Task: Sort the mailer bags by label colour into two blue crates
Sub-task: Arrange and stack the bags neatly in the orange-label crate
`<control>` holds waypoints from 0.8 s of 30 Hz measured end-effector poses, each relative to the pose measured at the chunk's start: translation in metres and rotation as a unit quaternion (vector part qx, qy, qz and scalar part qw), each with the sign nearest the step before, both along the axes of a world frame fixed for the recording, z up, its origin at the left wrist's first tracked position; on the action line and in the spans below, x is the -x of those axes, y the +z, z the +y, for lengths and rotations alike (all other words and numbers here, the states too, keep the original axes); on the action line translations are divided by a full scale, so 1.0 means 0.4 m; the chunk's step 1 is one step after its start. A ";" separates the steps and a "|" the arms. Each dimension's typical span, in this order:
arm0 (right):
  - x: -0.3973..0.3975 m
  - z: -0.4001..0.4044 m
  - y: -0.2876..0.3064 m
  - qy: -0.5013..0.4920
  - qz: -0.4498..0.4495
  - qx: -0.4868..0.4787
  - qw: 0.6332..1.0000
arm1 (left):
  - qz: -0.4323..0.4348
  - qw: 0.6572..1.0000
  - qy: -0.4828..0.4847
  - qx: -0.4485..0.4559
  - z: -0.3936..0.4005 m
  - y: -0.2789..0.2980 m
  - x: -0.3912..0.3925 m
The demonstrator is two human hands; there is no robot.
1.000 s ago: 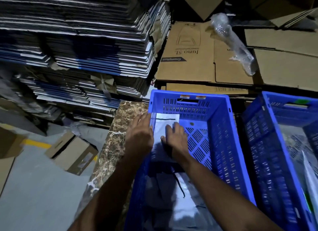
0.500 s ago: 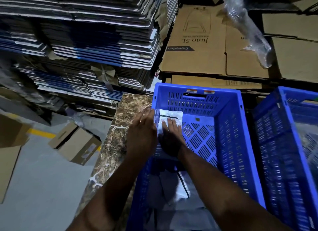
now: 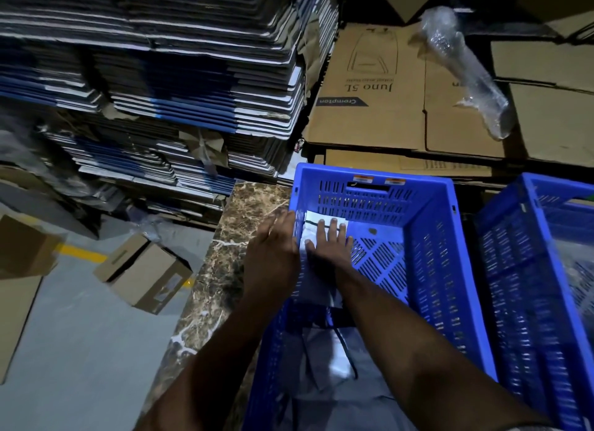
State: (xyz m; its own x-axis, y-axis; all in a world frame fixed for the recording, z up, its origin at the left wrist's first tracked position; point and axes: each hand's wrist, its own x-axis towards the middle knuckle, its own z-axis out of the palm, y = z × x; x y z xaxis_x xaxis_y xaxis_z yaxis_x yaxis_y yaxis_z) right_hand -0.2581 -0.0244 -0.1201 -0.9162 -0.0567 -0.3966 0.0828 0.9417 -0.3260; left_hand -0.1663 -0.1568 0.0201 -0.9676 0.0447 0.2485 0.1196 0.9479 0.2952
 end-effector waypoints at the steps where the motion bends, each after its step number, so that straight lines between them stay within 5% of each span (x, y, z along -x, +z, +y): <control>1: 0.004 -0.001 0.007 -0.003 -0.010 -0.004 1.000 | 0.000 1.000 0.003 -0.008 -0.001 -0.002 0.001; 17: -0.160 -0.007 0.031 0.103 0.059 -0.030 0.992 | -0.010 0.995 0.004 -0.098 -0.009 0.002 -0.018; 20: -0.167 0.010 0.069 0.089 0.044 0.007 0.995 | -0.033 0.998 -0.007 -0.054 -0.004 0.006 -0.016; 24: -0.245 0.078 0.172 0.078 0.131 0.085 0.985 | -0.049 0.998 0.007 -0.045 0.003 0.015 -0.012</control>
State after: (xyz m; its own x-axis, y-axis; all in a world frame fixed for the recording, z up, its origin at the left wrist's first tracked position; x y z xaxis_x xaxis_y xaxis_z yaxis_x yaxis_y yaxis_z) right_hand -0.1601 0.0068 -0.0512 -0.9605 -0.2508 -0.1209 -0.1670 0.8663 -0.4708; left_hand -0.1617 -0.1555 0.0261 -0.9877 0.0131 0.1561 0.0735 0.9187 0.3881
